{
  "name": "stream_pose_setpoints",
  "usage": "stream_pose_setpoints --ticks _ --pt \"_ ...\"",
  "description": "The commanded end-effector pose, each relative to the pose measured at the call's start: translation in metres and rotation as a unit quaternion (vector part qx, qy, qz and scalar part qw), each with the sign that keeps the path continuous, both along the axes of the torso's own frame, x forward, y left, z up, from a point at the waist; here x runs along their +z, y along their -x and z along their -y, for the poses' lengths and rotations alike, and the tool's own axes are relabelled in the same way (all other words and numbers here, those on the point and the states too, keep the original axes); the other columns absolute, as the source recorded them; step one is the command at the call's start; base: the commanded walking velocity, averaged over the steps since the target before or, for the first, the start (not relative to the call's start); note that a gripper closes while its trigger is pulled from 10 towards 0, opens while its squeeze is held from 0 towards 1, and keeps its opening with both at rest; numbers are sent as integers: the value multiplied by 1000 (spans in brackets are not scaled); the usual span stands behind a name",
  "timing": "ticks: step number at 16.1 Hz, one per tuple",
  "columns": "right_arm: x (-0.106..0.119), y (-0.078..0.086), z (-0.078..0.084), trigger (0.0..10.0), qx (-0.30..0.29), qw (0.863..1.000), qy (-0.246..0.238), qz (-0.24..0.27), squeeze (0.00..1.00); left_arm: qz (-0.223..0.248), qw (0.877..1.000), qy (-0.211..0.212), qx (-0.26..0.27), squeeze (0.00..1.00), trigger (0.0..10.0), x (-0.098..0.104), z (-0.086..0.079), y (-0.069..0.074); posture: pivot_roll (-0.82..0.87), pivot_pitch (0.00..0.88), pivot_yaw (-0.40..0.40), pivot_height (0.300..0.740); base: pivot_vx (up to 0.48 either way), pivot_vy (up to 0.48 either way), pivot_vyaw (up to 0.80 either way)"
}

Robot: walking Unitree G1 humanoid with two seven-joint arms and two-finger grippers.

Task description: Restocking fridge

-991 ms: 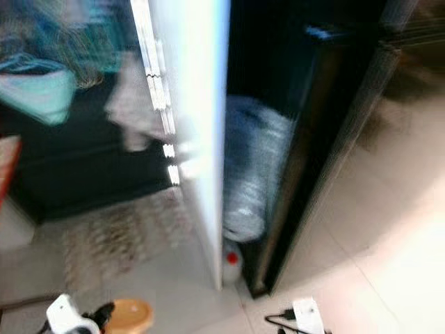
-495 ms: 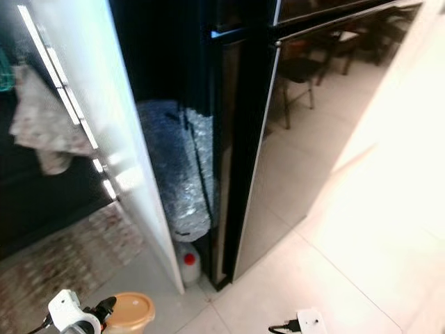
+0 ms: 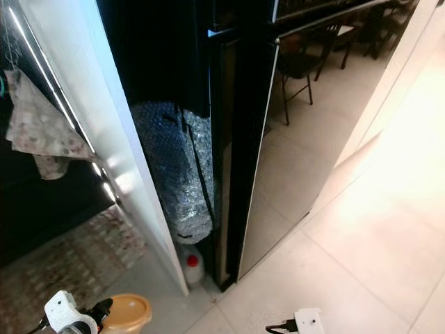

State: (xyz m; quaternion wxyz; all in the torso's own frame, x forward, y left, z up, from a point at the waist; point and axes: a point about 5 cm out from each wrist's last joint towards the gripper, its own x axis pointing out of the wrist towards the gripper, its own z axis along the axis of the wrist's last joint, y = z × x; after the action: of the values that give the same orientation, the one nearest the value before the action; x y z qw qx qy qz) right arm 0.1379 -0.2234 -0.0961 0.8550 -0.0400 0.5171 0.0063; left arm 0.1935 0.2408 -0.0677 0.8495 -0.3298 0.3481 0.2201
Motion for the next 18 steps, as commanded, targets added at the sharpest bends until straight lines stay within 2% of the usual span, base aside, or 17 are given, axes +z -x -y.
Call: stream_pose_setpoints --ticks 1,10,15,18 --pt "-1 3 0 10000 -9 1000 0 1 0 -12 1000 -7 -6 0 10000 -1 -4 4 31 0 60 740 0 0 -756" --pt "-1 4 1 10000 -21 1000 -2 6 0 -14 1000 -9 -14 0 10000 0 -3 0 28 0 59 740 0 0 0" --pt "-1 4 2 10000 -17 1000 -1 7 0 -13 1000 3 6 0 10000 -2 -2 4 38 0 49 740 0 0 -649" --pt "0 3 2 10000 -16 1000 -1 9 0 -10 1000 9 5 0 10000 -2 -1 5 33 0 48 740 0 183 0"
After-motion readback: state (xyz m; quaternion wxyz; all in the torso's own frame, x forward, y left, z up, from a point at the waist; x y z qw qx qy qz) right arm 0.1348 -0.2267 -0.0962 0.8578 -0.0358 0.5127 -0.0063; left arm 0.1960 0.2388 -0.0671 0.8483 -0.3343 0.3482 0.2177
